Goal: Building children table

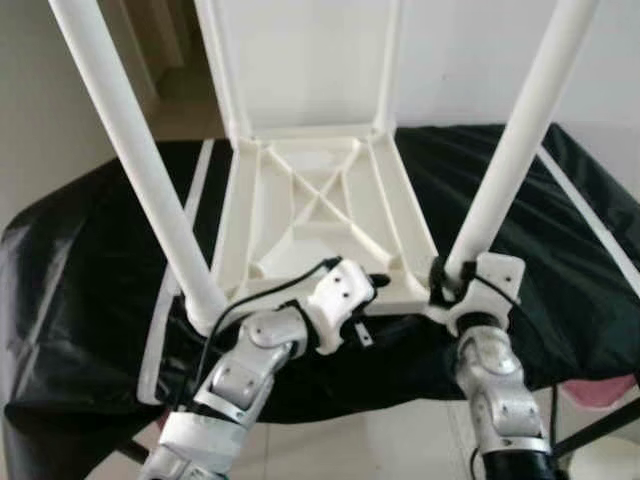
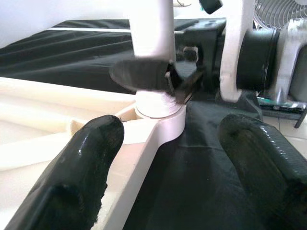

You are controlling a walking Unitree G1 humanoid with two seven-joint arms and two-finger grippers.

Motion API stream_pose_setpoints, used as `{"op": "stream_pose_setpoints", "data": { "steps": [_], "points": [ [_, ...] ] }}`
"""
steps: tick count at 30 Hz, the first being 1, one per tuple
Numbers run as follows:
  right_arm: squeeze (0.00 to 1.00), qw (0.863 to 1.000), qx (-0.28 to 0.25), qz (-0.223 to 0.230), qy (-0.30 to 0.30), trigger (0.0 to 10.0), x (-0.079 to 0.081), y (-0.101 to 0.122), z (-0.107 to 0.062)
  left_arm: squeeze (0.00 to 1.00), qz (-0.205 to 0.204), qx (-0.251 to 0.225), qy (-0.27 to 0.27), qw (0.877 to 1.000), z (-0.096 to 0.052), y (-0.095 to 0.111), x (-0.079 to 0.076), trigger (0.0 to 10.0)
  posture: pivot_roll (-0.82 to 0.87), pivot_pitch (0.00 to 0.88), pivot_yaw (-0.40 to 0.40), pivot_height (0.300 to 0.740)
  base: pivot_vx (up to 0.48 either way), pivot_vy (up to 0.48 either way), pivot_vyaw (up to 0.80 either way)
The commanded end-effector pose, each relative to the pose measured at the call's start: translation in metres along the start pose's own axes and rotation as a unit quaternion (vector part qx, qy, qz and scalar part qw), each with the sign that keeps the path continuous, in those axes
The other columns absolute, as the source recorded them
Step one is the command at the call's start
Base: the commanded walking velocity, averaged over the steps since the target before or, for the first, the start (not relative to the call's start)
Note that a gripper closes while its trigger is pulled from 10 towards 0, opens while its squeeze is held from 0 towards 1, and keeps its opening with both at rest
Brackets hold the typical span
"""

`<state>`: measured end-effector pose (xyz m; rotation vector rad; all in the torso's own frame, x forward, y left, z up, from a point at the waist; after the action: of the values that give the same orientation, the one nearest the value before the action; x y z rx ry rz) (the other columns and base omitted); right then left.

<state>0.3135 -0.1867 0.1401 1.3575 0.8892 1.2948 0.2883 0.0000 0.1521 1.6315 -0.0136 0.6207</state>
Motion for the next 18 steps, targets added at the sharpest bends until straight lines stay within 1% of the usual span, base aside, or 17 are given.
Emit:
{"op": "stream_pose_setpoints", "data": {
  "steps": [1, 2, 3, 4, 5, 6, 7, 9, 10, 12, 13, 14, 16, 17, 18],
  "points": [
    [1.00, 1.000, -0.014, 0.011, 0.024, 10.0, -0.004, 0.008, 0.000, 0.00, 0.002, -0.007, -0.012, 1.000, -0.002, 0.004, 0.001, 10.0, -0.09, 0.006, 0.027, 0.740, 0.000, 0.000, 0.00],
    [1.00, 1.000, -0.014, 0.011, 0.024, 10.0, -0.004, 0.008, 0.000, 0.00, 0.002, -0.007, -0.012, 1.000, -0.002, 0.004, 0.001, 10.0, -0.09, 0.006, 0.027, 0.740, 0.000, 0.000, 0.00],
    [0.11, 0.999, -0.013, 0.005, 0.049, 10.0, -0.005, 0.010, 0.002, 0.00, 0.002, -0.008, -0.013, 1.000, -0.003, 0.004, 0.001, 10.0, -0.09, 0.010, 0.029, 0.740, 0.000, 0.000, 0.00],
    [0.00, 0.997, -0.004, 0.007, 0.081, 10.0, -0.004, 0.009, 0.004, 0.00, 0.004, -0.007, -0.015, 1.000, -0.003, 0.004, 0.002, 10.0, -0.09, 0.015, 0.031, 0.740, 0.000, 0.000, 0.00],
    [0.00, 0.995, -0.006, 0.002, 0.104, 10.0, -0.004, 0.012, 0.007, 0.00, 0.006, -0.006, -0.017, 1.000, -0.003, 0.004, 0.002, 10.0, -0.09, 0.019, 0.032, 0.740, 0.000, 0.000, 0.00],
    [0.00, 0.992, 0.002, 0.000, 0.129, 10.0, -0.004, 0.012, 0.009, 0.00, 0.008, -0.005, -0.018, 1.000, -0.003, 0.004, 0.003, 10.0, -0.09, 0.021, 0.033, 0.740, 0.000, 0.000, 0.00],
    [0.00, 0.992, 0.002, 0.000, 0.129, 10.0, -0.004, 0.012, 0.009, 0.00, 0.008, -0.005, -0.018, 1.000, -0.003, 0.004, 0.003, 10.0, -0.09, 0.021, 0.033, 0.740, 0.000, 0.000, 0.00],
    [0.00, 0.986, 0.007, -0.011, 0.168, 10.0, -0.004, 0.014, 0.014, 0.00, 0.010, -0.003, -0.017, 1.000, -0.003, 0.004, 0.004, 10.0, -0.09, 0.020, 0.037, 0.740, 0.000, 0.000, 0.00],
    [0.00, 0.986, 0.007, -0.011, 0.168, 10.0, -0.004, 0.014, 0.014, 0.00, 0.010, -0.003, -0.017, 1.000, -0.003, 0.004, 0.004, 10.0, -0.09, 0.020, 0.037, 0.740, 0.000, 0.000, 0.00],
    [0.00, 0.977, 0.020, -0.021, 0.209, 10.0, -0.001, 0.012, 0.016, 0.00, 0.014, -0.001, -0.017, 1.000, -0.004, 0.004, 0.003, 10.0, -0.09, 0.022, 0.041, 0.740, 0.000, 0.000, 0.00],
    [0.00, 0.977, 0.020, -0.021, 0.209, 10.0, -0.001, 0.012, 0.016, 0.00, 0.014, -0.001, -0.017, 1.000, -0.004, 0.004, 0.003, 10.0, -0.09, 0.022, 0.041, 0.740, 0.000, 0.000, 0.00],
    [0.00, 0.971, 0.034, -0.026, 0.237, 10.0, 0.003, 0.009, 0.016, 0.00, 0.015, -0.001, -0.019, 1.000, -0.003, 0.004, 0.002, 10.0, -0.08, 0.020, 0.041, 0.740, 0.000, 0.000, 0.00],
    [0.00, 0.968, 0.039, -0.029, 0.245, 10.0, 0.004, 0.007, 0.015, 0.00, 0.015, -0.001, -0.020, 1.000, -0.003, 0.005, 0.001, 10.0, -0.08, 0.020, 0.041, 0.740, 0.000, 0.000, 0.00],
    [0.00, 0.963, 0.050, -0.036, 0.261, 10.0, 0.007, 0.003, 0.015, 0.00, 0.014, -0.003, -0.022, 1.000, -0.002, 0.006, -0.001, 10.0, -0.08, 0.019, 0.040, 0.740, 0.000, 0.000, 0.00],
    [0.00, 0.963, 0.050, -0.036, 0.261, 10.0, 0.007, 0.003, 0.015, 0.00, 0.014, -0.003, -0.022, 1.000, -0.002, 0.006, -0.001, 10.0, -0.08, 0.019, 0.040, 0.740, 0.000, 0.000, 0.00]
  ]
}}
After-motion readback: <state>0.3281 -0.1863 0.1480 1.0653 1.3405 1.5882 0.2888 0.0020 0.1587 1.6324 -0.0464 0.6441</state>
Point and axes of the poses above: a point about 5 cm out from each wrist's last joint towards the gripper, its own z axis pointing out of the wrist towards the gripper, its own y axis along the axis of the wrist's last joint, x = y × z, the point moved 3 cm from there along z, pointing out of the wrist towards the gripper, and after that the axes turned 11 degrees about z, right-handed, at the moved point
